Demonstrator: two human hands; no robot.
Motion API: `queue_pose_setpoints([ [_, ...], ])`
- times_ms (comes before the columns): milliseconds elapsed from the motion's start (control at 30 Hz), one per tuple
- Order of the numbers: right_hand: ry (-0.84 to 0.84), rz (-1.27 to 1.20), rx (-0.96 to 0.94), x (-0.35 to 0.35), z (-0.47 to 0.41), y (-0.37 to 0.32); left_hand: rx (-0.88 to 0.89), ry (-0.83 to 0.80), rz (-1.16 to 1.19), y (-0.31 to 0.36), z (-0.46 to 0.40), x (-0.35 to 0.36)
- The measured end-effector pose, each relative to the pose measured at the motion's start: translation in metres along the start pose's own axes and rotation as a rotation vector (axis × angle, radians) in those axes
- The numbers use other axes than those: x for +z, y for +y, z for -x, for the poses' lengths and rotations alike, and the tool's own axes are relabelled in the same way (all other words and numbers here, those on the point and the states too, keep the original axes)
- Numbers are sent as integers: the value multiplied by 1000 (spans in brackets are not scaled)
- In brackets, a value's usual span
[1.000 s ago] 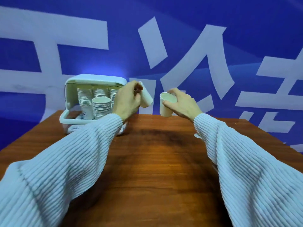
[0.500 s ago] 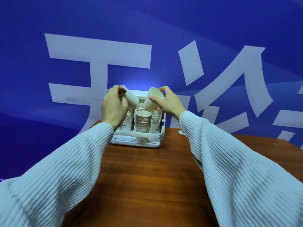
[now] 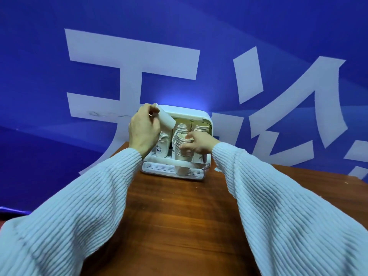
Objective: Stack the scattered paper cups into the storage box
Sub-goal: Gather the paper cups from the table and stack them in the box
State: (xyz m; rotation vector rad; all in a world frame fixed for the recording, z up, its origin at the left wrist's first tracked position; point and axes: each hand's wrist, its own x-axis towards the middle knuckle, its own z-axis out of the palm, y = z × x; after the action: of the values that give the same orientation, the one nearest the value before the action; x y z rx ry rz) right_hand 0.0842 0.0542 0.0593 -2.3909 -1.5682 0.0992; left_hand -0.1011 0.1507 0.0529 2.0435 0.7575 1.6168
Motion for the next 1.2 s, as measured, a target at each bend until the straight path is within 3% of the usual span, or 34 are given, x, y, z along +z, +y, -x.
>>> queue_pose_setpoints([
  [200,87,-252,-24,9,1,20,87,-43,9,10,-10,26],
  [433,243,-285,-163,8,10,38,300,-84,-51,23,-8,54],
  [600,232,-406,-26,3,-6,26,170,13,7,18,-7,56],
  [767,216,-561,168,14,-28,21,148,24,-4,6,-7,49],
  [900,280,-550,195,18,-39,21,139,19,-34,-4,-3,42],
  [1100,253,-670,199,15,-39,17,198,-59,20,0,-6,49],
  [1200,264,-741,205,19,-39,18,249,-247,-17,1,-9,56],
])
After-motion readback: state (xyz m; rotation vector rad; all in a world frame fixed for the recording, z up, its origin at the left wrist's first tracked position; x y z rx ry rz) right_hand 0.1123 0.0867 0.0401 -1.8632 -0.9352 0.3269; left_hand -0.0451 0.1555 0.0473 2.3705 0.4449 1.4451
